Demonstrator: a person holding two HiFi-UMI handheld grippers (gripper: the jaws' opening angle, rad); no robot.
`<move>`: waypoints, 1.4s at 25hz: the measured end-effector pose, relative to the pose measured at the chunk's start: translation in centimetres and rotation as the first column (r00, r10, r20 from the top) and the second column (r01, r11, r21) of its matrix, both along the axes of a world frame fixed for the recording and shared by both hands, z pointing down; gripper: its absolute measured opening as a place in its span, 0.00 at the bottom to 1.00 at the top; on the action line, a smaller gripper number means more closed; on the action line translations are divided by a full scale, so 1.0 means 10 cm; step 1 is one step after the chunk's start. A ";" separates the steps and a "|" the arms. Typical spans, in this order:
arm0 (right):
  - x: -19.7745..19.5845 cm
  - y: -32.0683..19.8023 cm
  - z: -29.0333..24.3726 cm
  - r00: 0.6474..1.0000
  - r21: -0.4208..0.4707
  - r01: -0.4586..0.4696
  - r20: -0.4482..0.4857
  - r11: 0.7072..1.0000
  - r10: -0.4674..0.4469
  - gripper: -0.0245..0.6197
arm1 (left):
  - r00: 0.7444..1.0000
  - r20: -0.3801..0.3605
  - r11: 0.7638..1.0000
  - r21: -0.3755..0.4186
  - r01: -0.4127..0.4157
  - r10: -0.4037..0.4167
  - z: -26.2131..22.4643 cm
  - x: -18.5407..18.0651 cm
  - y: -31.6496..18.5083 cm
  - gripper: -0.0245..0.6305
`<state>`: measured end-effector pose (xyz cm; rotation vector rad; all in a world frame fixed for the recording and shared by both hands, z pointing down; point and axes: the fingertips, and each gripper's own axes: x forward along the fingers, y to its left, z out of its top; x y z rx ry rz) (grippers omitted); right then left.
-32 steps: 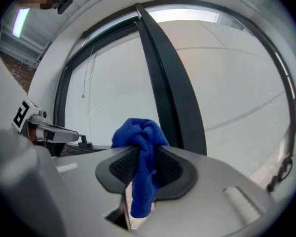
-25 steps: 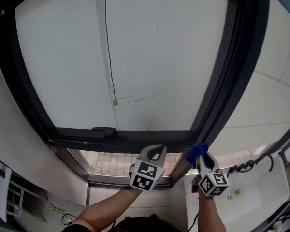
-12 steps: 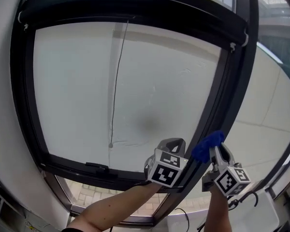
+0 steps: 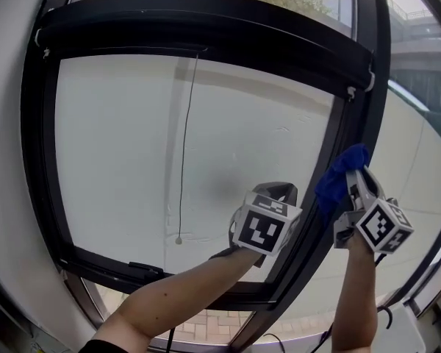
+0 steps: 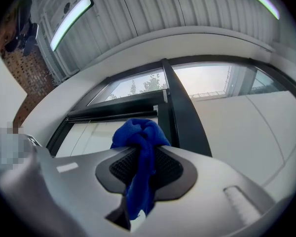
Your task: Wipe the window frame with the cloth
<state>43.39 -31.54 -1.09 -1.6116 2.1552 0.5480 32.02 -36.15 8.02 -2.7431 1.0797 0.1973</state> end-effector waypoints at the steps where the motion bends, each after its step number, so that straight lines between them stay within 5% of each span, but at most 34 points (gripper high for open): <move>1: 0.00 0.00 -0.12 1.000 0.017 -0.007 -0.008 1.000 0.007 0.18 | 1.000 -0.016 1.000 -0.005 -0.019 0.019 -0.09 0.00 0.01 0.03; 9: -0.01 0.09 -1.12 0.999 0.166 -0.015 -0.041 0.986 0.022 0.18 | 0.997 -0.042 0.994 0.096 -0.057 0.061 -0.79 0.09 0.05 0.03; 15: 0.13 0.11 -1.61 0.997 0.242 -0.061 -0.029 0.968 0.070 0.18 | 0.999 -0.050 0.990 0.142 -0.012 0.019 -1.12 0.02 -0.02 0.03; 25: 0.18 -0.05 -1.97 0.997 0.257 -0.065 -0.027 0.964 0.075 0.18 | 0.999 -0.018 0.981 0.189 0.038 -0.036 -1.42 -0.06 -0.09 0.03; 35: 0.02 -0.03 -1.96 0.966 0.320 -0.189 -0.109 0.928 0.234 0.18 | 0.999 0.013 0.976 0.215 0.028 -0.032 -1.28 -0.03 -0.17 0.03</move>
